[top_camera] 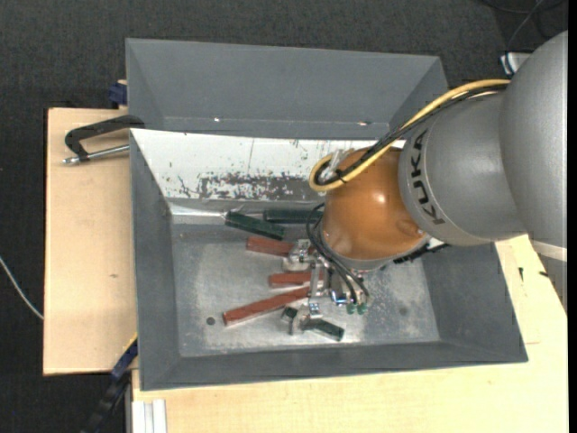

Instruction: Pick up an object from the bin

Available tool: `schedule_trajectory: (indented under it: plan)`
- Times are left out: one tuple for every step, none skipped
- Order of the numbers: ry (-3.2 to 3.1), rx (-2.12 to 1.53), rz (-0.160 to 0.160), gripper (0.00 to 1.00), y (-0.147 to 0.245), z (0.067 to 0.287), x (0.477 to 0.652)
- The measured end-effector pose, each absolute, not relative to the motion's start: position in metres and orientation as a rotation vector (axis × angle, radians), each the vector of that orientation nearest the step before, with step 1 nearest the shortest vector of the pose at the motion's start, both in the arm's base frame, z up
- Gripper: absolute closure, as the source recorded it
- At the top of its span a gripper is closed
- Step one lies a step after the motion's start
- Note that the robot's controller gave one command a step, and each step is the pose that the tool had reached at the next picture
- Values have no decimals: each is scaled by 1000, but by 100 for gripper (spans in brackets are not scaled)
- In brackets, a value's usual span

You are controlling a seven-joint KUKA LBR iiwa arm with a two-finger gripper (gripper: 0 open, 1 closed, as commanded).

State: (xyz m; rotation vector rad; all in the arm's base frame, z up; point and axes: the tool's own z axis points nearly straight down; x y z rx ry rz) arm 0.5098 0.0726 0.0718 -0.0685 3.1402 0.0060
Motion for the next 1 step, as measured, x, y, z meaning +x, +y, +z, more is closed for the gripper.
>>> schedule_trajectory:
  plan:
    - [3125, 213, -2, 100, 102, 76, 496]
